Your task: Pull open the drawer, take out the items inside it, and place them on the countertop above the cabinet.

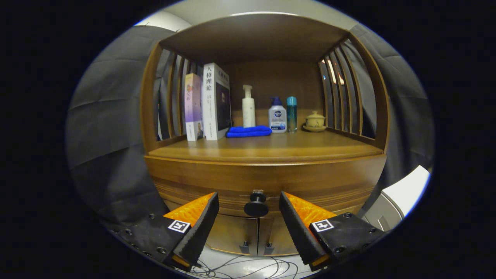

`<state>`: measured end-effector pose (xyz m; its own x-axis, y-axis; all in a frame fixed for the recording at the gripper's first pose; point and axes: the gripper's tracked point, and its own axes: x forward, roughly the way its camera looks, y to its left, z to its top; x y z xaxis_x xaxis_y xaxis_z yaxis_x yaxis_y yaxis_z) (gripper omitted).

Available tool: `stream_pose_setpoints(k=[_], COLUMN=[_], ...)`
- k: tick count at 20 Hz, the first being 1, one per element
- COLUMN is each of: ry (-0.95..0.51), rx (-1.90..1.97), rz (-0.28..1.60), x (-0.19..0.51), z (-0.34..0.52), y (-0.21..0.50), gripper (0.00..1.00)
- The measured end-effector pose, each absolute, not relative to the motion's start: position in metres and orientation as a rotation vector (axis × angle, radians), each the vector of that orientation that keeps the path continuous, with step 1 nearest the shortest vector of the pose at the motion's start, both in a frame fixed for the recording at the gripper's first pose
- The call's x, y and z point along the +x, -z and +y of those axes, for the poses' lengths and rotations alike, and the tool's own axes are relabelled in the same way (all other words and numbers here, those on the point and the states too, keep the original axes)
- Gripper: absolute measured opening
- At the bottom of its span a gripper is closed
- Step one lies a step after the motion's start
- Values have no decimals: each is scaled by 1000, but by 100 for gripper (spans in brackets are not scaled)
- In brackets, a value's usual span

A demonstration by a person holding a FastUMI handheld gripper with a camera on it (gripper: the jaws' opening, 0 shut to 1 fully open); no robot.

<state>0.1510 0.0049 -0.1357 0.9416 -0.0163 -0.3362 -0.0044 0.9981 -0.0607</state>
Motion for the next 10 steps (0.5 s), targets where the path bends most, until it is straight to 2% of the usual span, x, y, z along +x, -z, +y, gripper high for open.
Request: stream_pose_setpoints(k=[3, 7, 9, 10], ry=[36, 45, 49, 42], rx=[-47, -73, -97, -105], rz=[412, 423, 412, 417], x=[164, 173, 176, 177], z=[-2, -5, -5, -3], y=[159, 166, 166, 168], gripper=[97, 87, 65, 59])
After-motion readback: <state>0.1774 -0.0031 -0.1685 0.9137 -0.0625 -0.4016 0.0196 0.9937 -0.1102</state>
